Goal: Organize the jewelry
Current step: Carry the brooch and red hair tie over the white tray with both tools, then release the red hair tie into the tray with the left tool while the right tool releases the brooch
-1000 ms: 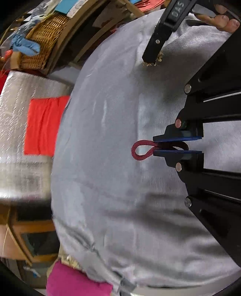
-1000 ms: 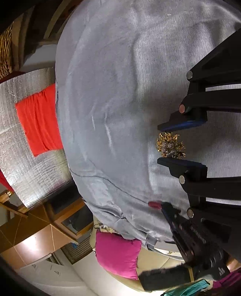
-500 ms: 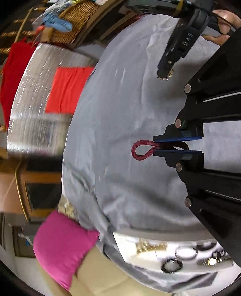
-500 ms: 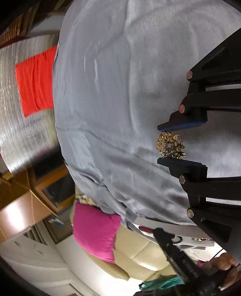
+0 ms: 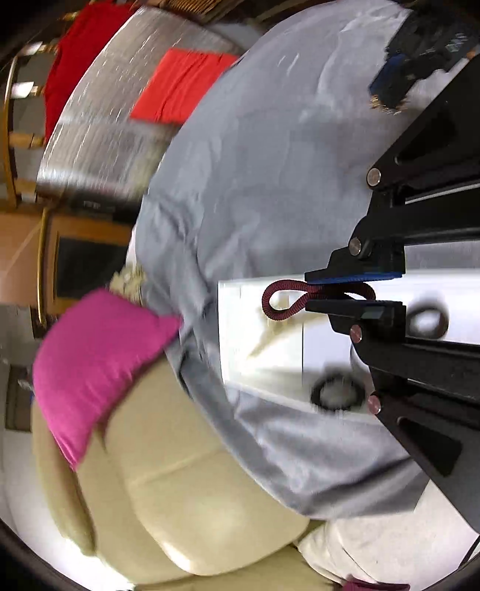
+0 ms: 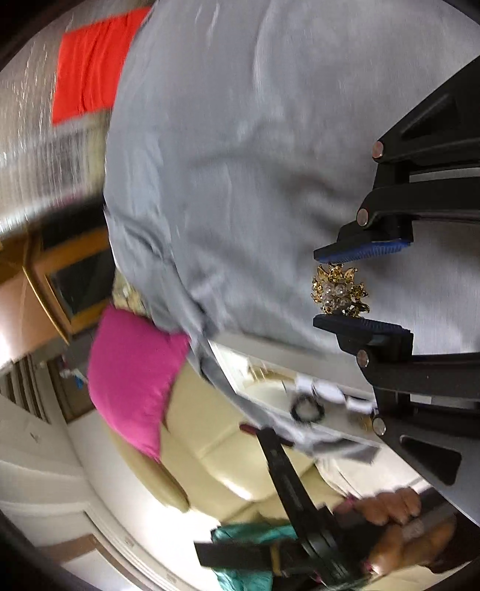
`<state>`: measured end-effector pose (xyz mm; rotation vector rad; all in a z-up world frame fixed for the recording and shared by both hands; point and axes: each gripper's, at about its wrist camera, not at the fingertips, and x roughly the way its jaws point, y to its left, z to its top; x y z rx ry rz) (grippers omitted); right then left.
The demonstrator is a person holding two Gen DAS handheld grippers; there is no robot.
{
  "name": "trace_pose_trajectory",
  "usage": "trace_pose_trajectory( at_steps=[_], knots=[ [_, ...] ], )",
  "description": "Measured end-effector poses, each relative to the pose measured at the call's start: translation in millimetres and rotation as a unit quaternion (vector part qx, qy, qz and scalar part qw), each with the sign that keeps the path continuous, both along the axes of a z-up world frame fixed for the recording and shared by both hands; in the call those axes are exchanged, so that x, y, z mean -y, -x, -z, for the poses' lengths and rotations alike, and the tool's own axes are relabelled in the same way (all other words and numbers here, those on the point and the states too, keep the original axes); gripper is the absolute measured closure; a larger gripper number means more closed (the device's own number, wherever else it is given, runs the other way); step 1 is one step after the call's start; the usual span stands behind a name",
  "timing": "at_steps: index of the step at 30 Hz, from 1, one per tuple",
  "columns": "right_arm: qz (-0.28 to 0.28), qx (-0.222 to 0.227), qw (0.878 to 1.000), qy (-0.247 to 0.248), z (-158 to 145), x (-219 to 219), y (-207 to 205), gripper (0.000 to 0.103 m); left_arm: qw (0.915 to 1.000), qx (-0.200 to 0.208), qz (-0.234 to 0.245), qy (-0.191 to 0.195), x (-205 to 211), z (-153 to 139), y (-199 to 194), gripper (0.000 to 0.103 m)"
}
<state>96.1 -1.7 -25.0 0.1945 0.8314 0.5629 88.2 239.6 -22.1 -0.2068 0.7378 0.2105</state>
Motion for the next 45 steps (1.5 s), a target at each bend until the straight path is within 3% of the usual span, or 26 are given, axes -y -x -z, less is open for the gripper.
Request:
trace_pose_trajectory(
  at_steps=[7, 17, 28, 34, 45],
  knots=[
    [-0.099, -0.007, 0.995, -0.005, -7.2, -78.7, 29.7, 0.072, 0.9991, -0.002, -0.041, 0.014, -73.8, 11.2, 3.0, 0.095],
    [-0.199, -0.05, 0.978, 0.027, 26.8, -153.1, 53.4, 0.072, 0.9982, -0.009, -0.055, 0.02, -100.5, 21.4, 3.2, 0.095],
    [-0.234, -0.115, 0.959, 0.11, 60.3, -186.3, 53.2, 0.073, 0.9989, -0.036, -0.022, 0.021, -100.4, 30.4, -32.2, 0.095],
    [-0.235, -0.142, 0.952, 0.136, 74.8, -187.2, 43.5, 0.073, 0.9967, -0.079, -0.013, -0.015, -88.1, 45.0, -62.7, 0.095],
    [-0.237, -0.147, 0.945, 0.17, 79.1, -200.7, 35.3, 0.073, 0.9893, -0.139, -0.004, -0.045, -75.4, 74.4, -87.2, 0.095]
  ],
)
